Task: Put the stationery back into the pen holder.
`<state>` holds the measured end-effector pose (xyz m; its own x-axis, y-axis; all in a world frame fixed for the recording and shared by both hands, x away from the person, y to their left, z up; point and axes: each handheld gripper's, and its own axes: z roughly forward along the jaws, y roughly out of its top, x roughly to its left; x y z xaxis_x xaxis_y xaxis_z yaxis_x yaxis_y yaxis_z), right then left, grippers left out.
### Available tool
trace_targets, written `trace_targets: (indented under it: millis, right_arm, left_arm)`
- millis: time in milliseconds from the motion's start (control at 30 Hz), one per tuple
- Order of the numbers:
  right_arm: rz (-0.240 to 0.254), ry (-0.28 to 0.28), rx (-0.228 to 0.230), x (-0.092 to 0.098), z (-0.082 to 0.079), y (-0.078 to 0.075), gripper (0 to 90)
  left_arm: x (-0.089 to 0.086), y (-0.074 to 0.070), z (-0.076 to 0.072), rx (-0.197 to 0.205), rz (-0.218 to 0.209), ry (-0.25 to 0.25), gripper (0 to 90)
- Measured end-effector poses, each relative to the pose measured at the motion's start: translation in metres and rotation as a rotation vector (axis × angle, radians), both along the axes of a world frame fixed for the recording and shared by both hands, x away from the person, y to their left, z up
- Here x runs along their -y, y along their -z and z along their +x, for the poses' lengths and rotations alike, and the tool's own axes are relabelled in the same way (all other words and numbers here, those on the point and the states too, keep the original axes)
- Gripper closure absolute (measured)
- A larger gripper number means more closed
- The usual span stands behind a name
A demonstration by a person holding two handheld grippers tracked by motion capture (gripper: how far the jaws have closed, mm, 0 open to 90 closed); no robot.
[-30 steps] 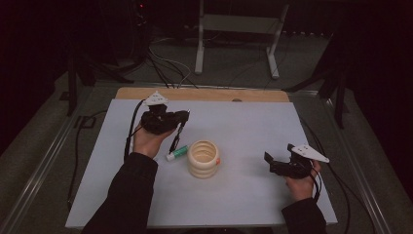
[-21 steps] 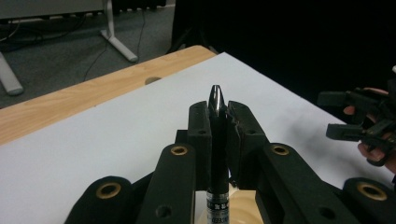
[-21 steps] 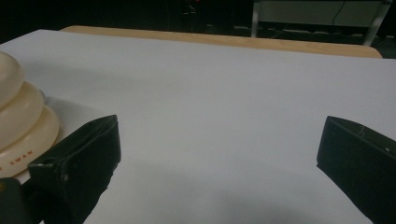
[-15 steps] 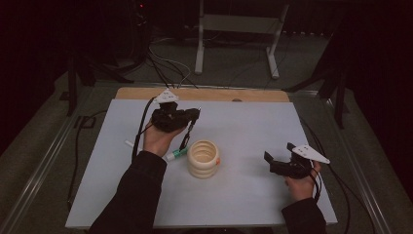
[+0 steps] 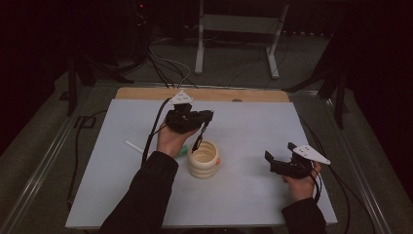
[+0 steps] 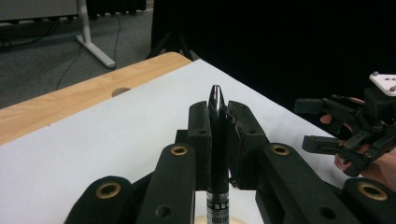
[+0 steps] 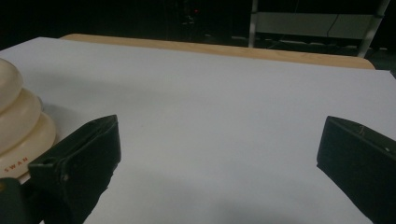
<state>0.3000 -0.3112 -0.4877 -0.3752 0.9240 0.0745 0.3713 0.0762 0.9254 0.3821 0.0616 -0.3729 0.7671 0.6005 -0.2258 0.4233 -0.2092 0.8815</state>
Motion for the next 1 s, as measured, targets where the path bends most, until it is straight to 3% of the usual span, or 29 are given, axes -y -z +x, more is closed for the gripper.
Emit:
trace_targets:
  millis: [233,567,800,833,867,900,967,1000]
  right_arm:
    - [0.003,0.005,0.004,0.001,0.0,0.0,0.0]
    - [0.002,0.014,0.01,0.002,0.0,-0.001,0.0]
    - [0.0,0.015,0.005,0.002,0.0,0.0,0.0]
    - [0.004,0.016,0.004,0.002,0.0,0.0,0.0]
    - [0.004,0.016,0.005,0.002,0.0,0.0,0.0]
    - [0.005,0.018,0.008,0.002,0.0,0.0,0.0]
    - [0.011,0.02,0.012,0.003,0.0,-0.001,0.0]
    - [0.011,0.021,0.012,0.003,-0.001,-0.001,0.0]
  left_arm:
    - [0.01,0.007,0.002,-0.004,0.025,-0.002,81.2]
    - [0.008,0.015,0.002,-0.014,0.036,-0.008,80.7]
    - [0.003,0.026,-0.002,-0.048,0.033,0.009,80.6]
    - [0.001,0.027,-0.002,-0.049,0.017,-0.001,77.2]
    - [0.001,0.027,-0.002,-0.049,0.017,-0.001,59.6]
    - [-0.003,0.028,0.0,-0.073,-0.012,-0.016,47.6]
    - [-0.008,0.028,0.003,-0.079,-0.012,-0.039,33.6]
    - [-0.01,0.028,0.003,-0.081,-0.017,-0.031,31.8]
